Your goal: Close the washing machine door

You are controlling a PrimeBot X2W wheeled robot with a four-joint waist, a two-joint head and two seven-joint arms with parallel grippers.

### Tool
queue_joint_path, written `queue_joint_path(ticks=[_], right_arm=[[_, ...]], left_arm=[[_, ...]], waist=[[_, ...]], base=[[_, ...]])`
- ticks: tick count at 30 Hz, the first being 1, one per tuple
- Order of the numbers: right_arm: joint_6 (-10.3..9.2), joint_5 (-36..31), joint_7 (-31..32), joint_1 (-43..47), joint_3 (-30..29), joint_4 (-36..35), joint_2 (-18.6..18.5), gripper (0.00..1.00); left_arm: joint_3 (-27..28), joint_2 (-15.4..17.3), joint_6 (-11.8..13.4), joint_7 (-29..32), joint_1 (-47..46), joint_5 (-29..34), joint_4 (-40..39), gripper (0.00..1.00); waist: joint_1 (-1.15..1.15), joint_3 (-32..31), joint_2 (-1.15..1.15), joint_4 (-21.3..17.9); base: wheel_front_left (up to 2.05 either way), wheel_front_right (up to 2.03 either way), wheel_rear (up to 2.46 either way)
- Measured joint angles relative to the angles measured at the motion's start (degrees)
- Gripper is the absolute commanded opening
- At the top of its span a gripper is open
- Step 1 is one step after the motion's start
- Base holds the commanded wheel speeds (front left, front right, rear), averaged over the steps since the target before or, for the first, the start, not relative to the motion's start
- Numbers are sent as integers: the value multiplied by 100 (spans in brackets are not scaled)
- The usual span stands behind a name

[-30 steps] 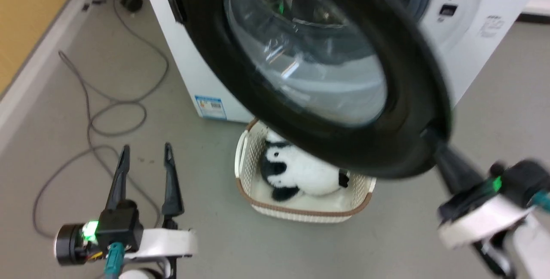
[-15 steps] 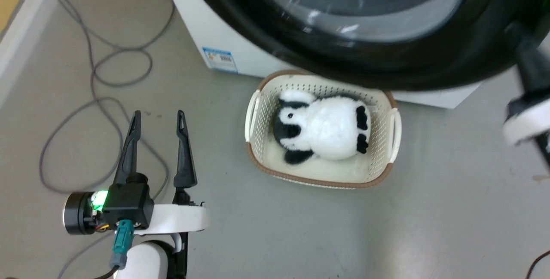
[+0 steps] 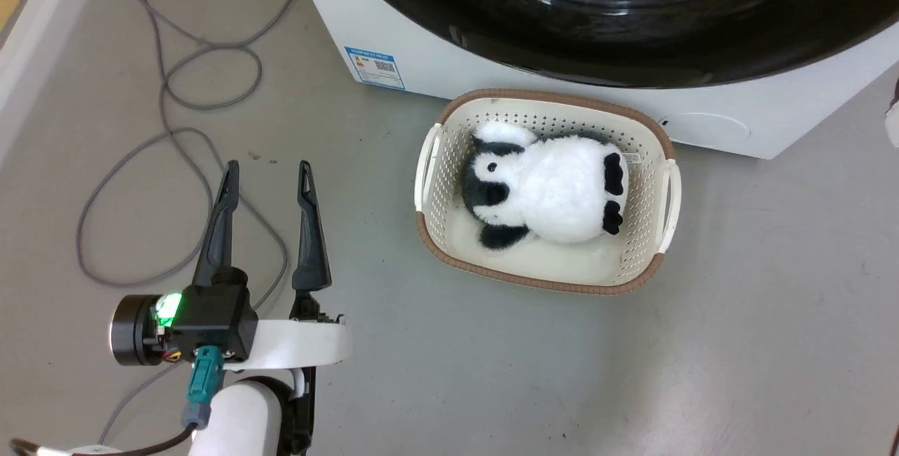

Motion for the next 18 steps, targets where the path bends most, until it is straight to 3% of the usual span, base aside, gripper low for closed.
queue_joint_path(ticks=[8, 18], right_arm=[[-8, -32, 2, 20, -151, -21, 131, 0], [-12, -733, 2, 1293, -1267, -2394, 794, 0]], left_arm=[[75, -2, 45, 0, -15, 0, 25, 100], [355, 18, 35, 0, 343, -22, 191, 100]], waist=[[0, -174, 0, -53], [0, -889, 0, -364]], base=[[0, 0, 0], [0, 0, 0]])
